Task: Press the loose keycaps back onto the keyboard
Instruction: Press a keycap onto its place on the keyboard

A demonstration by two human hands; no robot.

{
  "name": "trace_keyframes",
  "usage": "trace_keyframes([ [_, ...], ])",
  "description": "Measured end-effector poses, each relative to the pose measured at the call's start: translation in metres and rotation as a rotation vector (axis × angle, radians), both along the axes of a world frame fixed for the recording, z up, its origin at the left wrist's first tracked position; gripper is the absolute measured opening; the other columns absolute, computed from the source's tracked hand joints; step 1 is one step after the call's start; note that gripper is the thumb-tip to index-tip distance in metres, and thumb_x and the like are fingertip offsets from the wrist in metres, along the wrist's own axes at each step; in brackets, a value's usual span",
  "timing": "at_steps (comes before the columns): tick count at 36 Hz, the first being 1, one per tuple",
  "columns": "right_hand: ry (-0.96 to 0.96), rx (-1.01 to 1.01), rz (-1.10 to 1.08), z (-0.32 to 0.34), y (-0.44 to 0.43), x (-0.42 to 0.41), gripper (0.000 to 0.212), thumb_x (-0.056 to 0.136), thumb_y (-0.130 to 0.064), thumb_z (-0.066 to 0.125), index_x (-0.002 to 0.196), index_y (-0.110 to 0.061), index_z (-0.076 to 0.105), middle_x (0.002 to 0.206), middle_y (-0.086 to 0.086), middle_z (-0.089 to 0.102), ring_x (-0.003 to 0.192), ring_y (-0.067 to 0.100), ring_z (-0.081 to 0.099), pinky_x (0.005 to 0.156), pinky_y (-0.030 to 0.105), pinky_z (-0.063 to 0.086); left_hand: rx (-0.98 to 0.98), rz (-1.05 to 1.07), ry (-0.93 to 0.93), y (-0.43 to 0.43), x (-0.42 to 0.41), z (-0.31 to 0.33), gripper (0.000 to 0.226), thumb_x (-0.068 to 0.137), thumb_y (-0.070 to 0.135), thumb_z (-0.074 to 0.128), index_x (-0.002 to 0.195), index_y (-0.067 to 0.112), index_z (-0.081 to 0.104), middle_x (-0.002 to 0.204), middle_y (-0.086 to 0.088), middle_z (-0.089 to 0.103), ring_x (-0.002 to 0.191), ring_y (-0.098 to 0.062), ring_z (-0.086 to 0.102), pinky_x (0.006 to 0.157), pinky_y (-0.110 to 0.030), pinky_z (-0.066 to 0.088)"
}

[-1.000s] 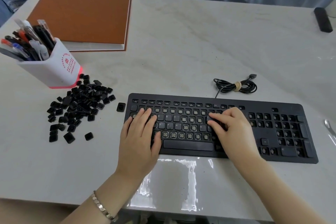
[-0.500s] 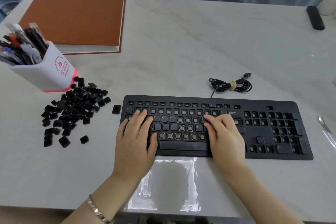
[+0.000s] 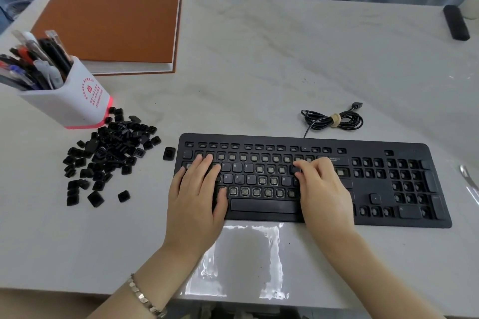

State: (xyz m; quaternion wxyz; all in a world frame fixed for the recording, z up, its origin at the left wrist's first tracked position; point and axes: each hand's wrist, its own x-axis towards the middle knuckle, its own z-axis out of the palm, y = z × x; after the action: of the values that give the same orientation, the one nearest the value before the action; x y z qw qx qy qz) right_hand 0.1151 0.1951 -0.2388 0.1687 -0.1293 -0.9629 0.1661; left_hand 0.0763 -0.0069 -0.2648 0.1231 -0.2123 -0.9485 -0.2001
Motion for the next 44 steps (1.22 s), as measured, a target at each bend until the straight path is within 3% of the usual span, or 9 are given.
trace_keyframes([
  [7, -0.070, 0.111, 0.057, 0.007, 0.005, -0.002, 0.036, 0.056, 0.008, 0.080, 0.085, -0.005, 0.064, 0.073, 0.008, 0.050, 0.047, 0.020, 0.039, 0.041, 0.022, 0.028, 0.006, 0.008, -0.006, 0.000, 0.000, 0.001, 0.041, 0.092, 0.025, 0.040, 0.119, 0.003, 0.061, 0.132, -0.012, 0.056, 0.131, -0.022, 0.040, 0.111, -0.039, 0.025],
  [16, -0.092, 0.032, 0.133, 0.011, 0.014, -0.007, 0.018, 0.071, -0.001, 0.077, 0.087, -0.007, 0.071, 0.070, 0.004, 0.052, 0.049, 0.019, 0.041, 0.040, 0.027, 0.040, 0.014, 0.007, -0.023, 0.000, 0.001, 0.001, 0.041, 0.092, 0.025, 0.041, 0.119, 0.003, 0.061, 0.132, -0.010, 0.056, 0.131, -0.021, 0.039, 0.112, -0.037, 0.022],
  [20, -0.113, 0.121, 0.130, 0.014, 0.006, -0.001, 0.029, 0.064, -0.005, 0.082, 0.091, -0.004, 0.072, 0.061, 0.006, 0.049, 0.048, 0.016, 0.030, 0.039, 0.021, 0.026, -0.001, 0.008, -0.015, 0.000, 0.000, 0.000, 0.041, 0.092, 0.025, 0.040, 0.119, 0.003, 0.061, 0.132, -0.011, 0.056, 0.131, -0.022, 0.040, 0.111, -0.039, 0.025],
  [24, -0.189, 0.232, 0.144, 0.013, 0.001, 0.006, 0.044, 0.053, -0.006, 0.088, 0.094, -0.003, 0.073, 0.048, 0.004, 0.048, 0.031, 0.024, 0.041, 0.042, 0.017, 0.016, -0.007, 0.007, -0.017, 0.001, -0.001, 0.000, 0.041, 0.092, 0.025, 0.040, 0.120, 0.003, 0.061, 0.133, -0.011, 0.055, 0.132, -0.022, 0.040, 0.111, -0.041, 0.026],
  [26, -0.240, 0.258, 0.126, 0.015, 0.000, 0.006, 0.057, 0.046, -0.005, 0.089, 0.100, -0.005, 0.072, 0.046, 0.001, 0.048, 0.030, 0.023, 0.041, 0.045, 0.012, 0.002, -0.009, 0.008, -0.012, 0.000, 0.000, 0.000, 0.042, 0.092, 0.025, 0.039, 0.120, 0.003, 0.061, 0.132, -0.011, 0.056, 0.131, -0.023, 0.040, 0.110, -0.041, 0.027],
  [28, -0.419, 0.309, 0.111, 0.024, -0.001, 0.006, 0.065, 0.067, -0.011, 0.078, 0.128, -0.014, 0.056, 0.059, -0.002, 0.054, 0.042, 0.021, 0.049, 0.042, 0.019, -0.001, -0.008, 0.007, -0.005, 0.000, -0.001, 0.000, 0.042, 0.092, 0.025, 0.039, 0.119, 0.003, 0.061, 0.132, -0.012, 0.056, 0.131, -0.023, 0.041, 0.109, -0.043, 0.028],
  [29, -0.495, 0.335, 0.119, 0.026, -0.001, 0.006, 0.064, 0.084, -0.017, 0.061, 0.143, -0.021, 0.035, 0.070, -0.004, 0.055, 0.054, 0.021, 0.051, 0.040, 0.023, 0.007, -0.008, 0.006, -0.003, 0.000, 0.000, 0.000, 0.042, 0.092, 0.025, 0.039, 0.119, 0.002, 0.062, 0.132, -0.012, 0.056, 0.131, -0.023, 0.041, 0.108, -0.043, 0.029],
  [31, -0.561, 0.278, 0.128, 0.028, 0.000, 0.008, 0.059, 0.098, -0.022, 0.032, 0.149, -0.032, 0.004, 0.080, -0.006, 0.047, 0.067, 0.020, 0.046, 0.043, 0.025, 0.018, -0.008, 0.004, 0.002, 0.000, 0.000, 0.000, 0.041, 0.092, 0.025, 0.039, 0.118, 0.002, 0.062, 0.131, -0.012, 0.056, 0.130, -0.024, 0.042, 0.108, -0.044, 0.030],
  [44, -0.646, 0.212, 0.104, 0.032, 0.002, 0.000, 0.054, 0.098, -0.024, 0.025, 0.147, -0.038, 0.007, 0.061, -0.007, 0.029, 0.070, 0.020, 0.043, 0.046, 0.026, 0.019, -0.007, 0.006, -0.008, 0.000, 0.000, 0.000, 0.042, 0.092, 0.026, 0.038, 0.119, 0.002, 0.062, 0.131, -0.012, 0.056, 0.130, -0.023, 0.040, 0.110, -0.042, 0.027],
])
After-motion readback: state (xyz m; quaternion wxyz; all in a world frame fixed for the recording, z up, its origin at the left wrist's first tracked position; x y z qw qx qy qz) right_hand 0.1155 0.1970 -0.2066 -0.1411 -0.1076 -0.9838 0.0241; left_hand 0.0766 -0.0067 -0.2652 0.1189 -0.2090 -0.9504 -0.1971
